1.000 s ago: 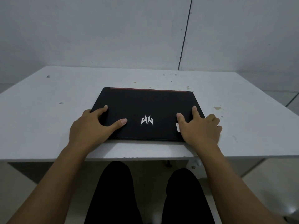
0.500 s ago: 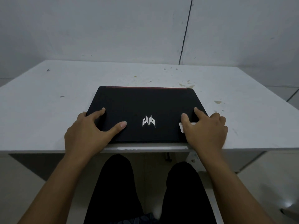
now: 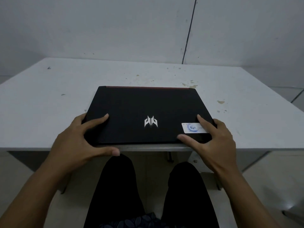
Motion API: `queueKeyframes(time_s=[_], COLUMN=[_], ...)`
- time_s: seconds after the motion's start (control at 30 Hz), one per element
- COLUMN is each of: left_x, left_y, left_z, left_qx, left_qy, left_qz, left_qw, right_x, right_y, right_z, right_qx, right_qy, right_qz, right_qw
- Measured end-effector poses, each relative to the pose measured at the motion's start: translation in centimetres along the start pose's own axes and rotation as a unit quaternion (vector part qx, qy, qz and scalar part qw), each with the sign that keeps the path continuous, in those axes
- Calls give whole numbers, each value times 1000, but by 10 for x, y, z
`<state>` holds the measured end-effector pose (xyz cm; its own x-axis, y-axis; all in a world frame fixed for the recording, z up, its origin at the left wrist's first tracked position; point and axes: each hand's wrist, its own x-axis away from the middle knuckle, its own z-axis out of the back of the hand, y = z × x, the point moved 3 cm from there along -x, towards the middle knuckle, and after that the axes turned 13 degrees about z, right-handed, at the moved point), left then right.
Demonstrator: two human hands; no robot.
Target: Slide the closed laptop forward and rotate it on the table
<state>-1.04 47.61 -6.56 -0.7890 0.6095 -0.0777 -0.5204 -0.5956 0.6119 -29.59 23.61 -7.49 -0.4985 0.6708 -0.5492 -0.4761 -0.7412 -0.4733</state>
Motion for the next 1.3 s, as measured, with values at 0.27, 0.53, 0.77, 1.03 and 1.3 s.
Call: queueKeyframes(time_s=[0.27, 0.53, 0.77, 1.03, 1.3], left_x=[5, 11, 14, 16, 15], left_y=[-5, -5, -6, -3, 1], left_z=[-9, -9, -11, -10, -2], left_qx=[38, 66, 51, 39, 58], left_qy=[49, 55, 68, 69, -8], left_qz=[-85, -97, -95, -99, -35], left_qw=[994, 992, 992, 992, 998], right_x=[8, 18, 21, 23, 20], right_y=[5, 6, 8, 13, 0], right_z=[6, 4, 3, 0, 9], right_qx=[-46, -49, -30, -19, -13], right_qy=[10, 53, 59, 80, 37], right_qz=[84, 96, 106, 134, 103], right_qw=[995, 993, 992, 988, 994])
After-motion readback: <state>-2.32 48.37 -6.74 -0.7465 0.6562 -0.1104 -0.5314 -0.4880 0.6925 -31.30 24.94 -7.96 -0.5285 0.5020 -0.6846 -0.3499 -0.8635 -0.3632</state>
